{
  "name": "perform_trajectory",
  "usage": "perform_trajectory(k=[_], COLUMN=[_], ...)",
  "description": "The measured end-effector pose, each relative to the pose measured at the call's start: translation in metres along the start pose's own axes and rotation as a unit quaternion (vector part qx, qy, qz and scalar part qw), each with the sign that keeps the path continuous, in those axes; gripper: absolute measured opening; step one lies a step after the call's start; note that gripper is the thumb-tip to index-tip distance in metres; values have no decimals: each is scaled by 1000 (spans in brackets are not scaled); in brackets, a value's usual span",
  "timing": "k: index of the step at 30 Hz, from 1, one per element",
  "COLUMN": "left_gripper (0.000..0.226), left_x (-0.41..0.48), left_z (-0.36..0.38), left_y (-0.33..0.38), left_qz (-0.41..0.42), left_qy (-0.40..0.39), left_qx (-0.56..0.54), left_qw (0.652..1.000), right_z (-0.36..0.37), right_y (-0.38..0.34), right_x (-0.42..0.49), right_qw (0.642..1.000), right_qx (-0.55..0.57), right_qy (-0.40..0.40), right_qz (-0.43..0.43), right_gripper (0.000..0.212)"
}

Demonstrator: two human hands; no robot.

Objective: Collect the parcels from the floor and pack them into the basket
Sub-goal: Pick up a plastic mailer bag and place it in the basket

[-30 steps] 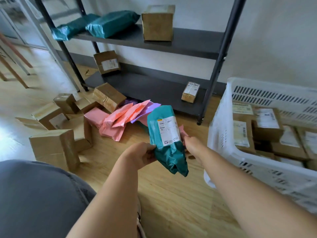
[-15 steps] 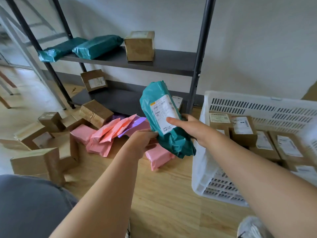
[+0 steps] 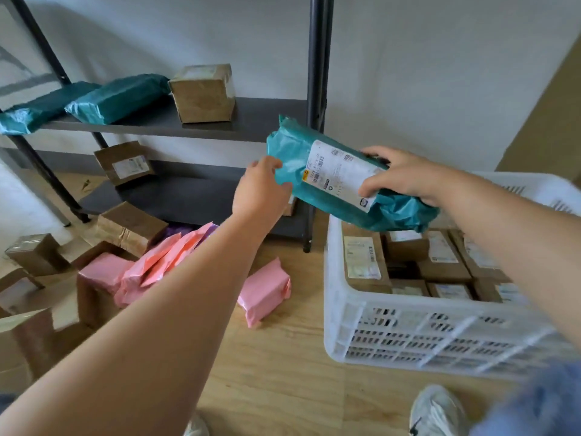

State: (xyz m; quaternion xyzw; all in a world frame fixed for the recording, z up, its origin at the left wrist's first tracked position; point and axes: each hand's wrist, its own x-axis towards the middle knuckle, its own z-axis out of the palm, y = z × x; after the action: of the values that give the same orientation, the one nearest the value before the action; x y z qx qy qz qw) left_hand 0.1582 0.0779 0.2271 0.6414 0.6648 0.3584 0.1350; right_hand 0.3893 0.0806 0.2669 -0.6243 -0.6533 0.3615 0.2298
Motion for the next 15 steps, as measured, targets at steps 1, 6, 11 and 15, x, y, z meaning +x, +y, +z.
perform_trajectory(k=[1, 6, 11, 15], left_gripper=[46, 63, 64, 82], left_x=[3, 11, 10, 8], left_z=[4, 47, 96, 123], left_y=[7, 36, 54, 65], left_qz=[29, 164, 200, 229], left_qy=[5, -30, -114, -175], left_qx=[22, 117, 162, 172], left_qw=[999, 979, 960, 942], right_z=[-8, -44, -76, -99], right_y=[7, 51, 87, 119], right_x=[-2, -13, -13, -17], right_qw=[1000, 998, 994, 989], right_qx=[-9, -20, -36, -16], right_qy=[-6, -39, -72, -99], right_qz=[5, 48, 73, 106], right_gripper=[77, 75, 78, 75])
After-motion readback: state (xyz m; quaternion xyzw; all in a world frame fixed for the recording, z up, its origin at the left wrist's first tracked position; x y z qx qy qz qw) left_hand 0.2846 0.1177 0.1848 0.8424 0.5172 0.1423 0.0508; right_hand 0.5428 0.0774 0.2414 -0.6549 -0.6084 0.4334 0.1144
